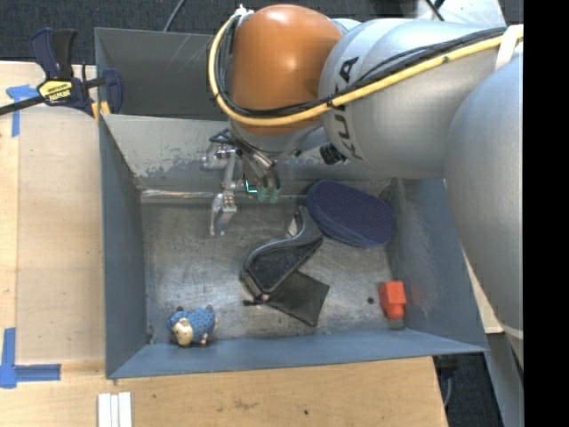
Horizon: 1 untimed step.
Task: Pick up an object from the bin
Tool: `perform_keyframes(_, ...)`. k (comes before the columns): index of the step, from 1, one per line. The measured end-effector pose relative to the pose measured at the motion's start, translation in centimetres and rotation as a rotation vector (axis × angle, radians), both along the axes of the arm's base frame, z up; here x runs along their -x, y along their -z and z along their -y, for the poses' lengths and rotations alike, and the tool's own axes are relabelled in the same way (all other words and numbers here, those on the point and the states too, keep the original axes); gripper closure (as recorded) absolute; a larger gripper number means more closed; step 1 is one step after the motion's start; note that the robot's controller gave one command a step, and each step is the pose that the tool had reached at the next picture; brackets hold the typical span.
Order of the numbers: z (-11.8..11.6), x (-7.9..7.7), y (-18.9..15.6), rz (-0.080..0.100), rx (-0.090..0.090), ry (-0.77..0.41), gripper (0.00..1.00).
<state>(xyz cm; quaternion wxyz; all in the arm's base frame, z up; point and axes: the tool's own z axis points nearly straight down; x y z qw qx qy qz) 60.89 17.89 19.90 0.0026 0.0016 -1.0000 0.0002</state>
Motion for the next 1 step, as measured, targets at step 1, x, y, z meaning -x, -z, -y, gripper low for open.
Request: perform_keyframes(1, 6.2, 1.7, 4.36, 0.003, 0.003, 0.114, 0.0)
